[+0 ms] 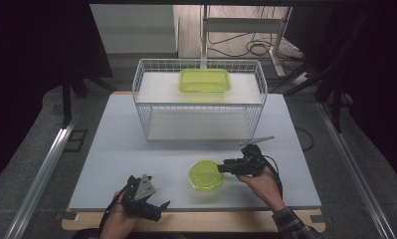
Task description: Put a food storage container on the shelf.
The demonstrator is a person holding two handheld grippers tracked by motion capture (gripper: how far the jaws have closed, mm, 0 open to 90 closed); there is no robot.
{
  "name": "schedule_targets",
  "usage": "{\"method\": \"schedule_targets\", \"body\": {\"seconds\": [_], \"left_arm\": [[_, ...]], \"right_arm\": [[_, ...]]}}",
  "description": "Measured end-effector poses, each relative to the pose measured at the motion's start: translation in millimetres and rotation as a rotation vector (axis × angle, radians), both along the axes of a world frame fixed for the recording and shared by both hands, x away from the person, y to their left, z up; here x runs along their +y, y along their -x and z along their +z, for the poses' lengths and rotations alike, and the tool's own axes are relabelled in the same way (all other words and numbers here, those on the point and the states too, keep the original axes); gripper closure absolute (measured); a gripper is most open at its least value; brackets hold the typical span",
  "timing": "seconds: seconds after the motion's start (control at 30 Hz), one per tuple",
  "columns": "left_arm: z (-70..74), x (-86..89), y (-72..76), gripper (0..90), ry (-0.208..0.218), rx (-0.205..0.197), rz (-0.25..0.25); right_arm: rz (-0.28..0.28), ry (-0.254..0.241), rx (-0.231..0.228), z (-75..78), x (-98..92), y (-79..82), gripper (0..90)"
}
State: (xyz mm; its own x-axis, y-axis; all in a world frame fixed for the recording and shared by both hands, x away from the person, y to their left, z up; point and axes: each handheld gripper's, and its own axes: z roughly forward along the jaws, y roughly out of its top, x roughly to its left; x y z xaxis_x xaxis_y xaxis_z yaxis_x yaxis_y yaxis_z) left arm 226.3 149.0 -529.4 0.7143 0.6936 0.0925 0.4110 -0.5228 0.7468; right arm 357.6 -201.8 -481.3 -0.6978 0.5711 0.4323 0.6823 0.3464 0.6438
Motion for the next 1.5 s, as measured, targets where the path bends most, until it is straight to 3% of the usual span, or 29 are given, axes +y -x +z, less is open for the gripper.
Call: {"method": "schedule_targets", "body": {"seconds": [0.17,0.3,0.6,0.73,0.83,0.93,1.5], "left_arm": [[0.3,1.4,-0.4,0.9,0.008,0.002,0.004],[0.0,0.2,-0.1,0.9,0.003,0.002,-0.001],[-0.2,0.0,0.0,1.0,0.001,0.002,-0.002],[-0.1,0.2,0.0,0.9,0.001,0.002,-0.001],[0.1,0.4,0.0,0.9,0.002,0.001,0.000],[0.3,0.7,0.1,1.0,0.003,0.000,-0.001],[0.9,1.5,-0.1,0.9,0.013,0.000,0.003]], "right_arm": [[0.003,-0.018,0.065,-6.7,1.5,-9.2,59.1],[0.015,-0.065,0.136,-12.1,0.8,-15.2,64.1],[0.030,-0.094,0.223,-14.7,3.3,-16.6,79.3],[0.033,-0.118,0.239,-12.0,5.3,-14.7,80.6],[0.025,-0.105,0.217,-7.0,6.4,-12.9,80.7],[0.019,-0.136,0.219,-2.5,5.3,-13.4,80.8],[0.001,-0.211,0.190,16.8,-3.9,-17.3,80.8]]}}
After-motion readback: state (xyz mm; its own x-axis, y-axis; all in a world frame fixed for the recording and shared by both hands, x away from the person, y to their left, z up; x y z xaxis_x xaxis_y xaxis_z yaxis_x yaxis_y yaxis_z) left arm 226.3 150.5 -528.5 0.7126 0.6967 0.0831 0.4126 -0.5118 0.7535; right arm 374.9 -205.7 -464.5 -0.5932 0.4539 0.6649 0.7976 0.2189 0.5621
